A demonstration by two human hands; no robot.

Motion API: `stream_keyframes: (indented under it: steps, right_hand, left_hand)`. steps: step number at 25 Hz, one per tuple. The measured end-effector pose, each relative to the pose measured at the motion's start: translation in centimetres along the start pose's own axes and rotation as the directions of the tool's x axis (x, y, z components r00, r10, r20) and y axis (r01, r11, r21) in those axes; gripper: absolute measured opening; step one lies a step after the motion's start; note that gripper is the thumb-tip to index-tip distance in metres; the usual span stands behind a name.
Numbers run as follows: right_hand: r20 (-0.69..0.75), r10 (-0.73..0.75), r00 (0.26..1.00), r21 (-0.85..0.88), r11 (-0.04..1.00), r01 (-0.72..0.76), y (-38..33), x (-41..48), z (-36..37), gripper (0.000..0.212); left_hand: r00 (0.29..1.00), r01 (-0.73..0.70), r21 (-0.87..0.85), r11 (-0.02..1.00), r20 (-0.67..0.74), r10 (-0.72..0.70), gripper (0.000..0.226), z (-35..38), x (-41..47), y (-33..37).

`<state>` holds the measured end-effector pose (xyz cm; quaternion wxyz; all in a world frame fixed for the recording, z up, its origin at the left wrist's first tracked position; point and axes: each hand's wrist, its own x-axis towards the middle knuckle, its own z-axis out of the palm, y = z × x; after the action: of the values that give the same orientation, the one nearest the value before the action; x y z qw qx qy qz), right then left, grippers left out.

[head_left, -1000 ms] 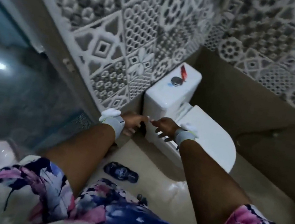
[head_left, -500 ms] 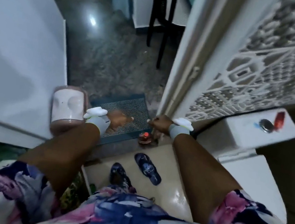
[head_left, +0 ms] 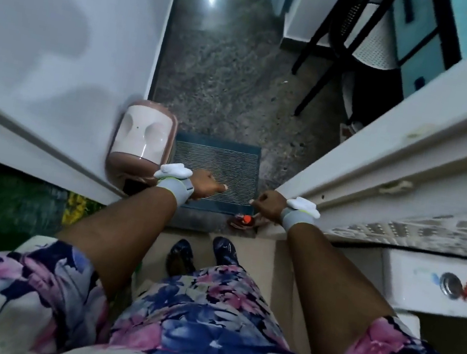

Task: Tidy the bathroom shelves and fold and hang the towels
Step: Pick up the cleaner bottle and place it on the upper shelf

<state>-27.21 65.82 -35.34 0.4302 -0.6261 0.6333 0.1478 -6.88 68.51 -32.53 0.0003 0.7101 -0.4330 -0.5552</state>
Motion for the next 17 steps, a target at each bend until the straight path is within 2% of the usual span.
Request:
stream_keyframes:
  steps: [5, 8, 10, 14, 17]
  right_hand:
    - [0.068, -0.089, 0.994, -0.142, 0.985, 0.098, -1.4, 2.9, -1.0, 0.034]
    - [0.149, -0.126, 0.981, -0.283, 0.945, 0.165, -2.6, 4.5, -1.8, 0.028]
    - [0.159, -0.134, 0.978, -0.273, 0.946, 0.174, -2.8, 5.7, -1.9, 0.032]
    - [0.168, -0.137, 0.976, -0.286, 0.941, 0.181, -1.5, 7.6, -0.2, 0.02]
    - [0.175, -0.099, 0.98, -0.312, 0.938, 0.15, 0.3, 9.3, 1.0, 0.02]
  left_hand:
    - [0.997, 0.002, -0.095, 0.996, -0.077, -0.009, 0.036, 0.7, 0.7, -0.2]
    - [0.984, 0.058, -0.172, 0.983, -0.158, -0.085, 0.047, 1.6, 1.3, -0.5]
    - [0.985, 0.067, -0.204, 0.977, -0.145, -0.098, 0.049, 2.7, 1.9, -0.8]
    - [0.978, 0.099, -0.23, 0.968, -0.157, -0.137, 0.029, 4.7, 3.1, -1.5]
    - [0.978, 0.079, -0.225, 0.971, -0.171, -0.119, 0.025, 5.4, 4.3, -2.0]
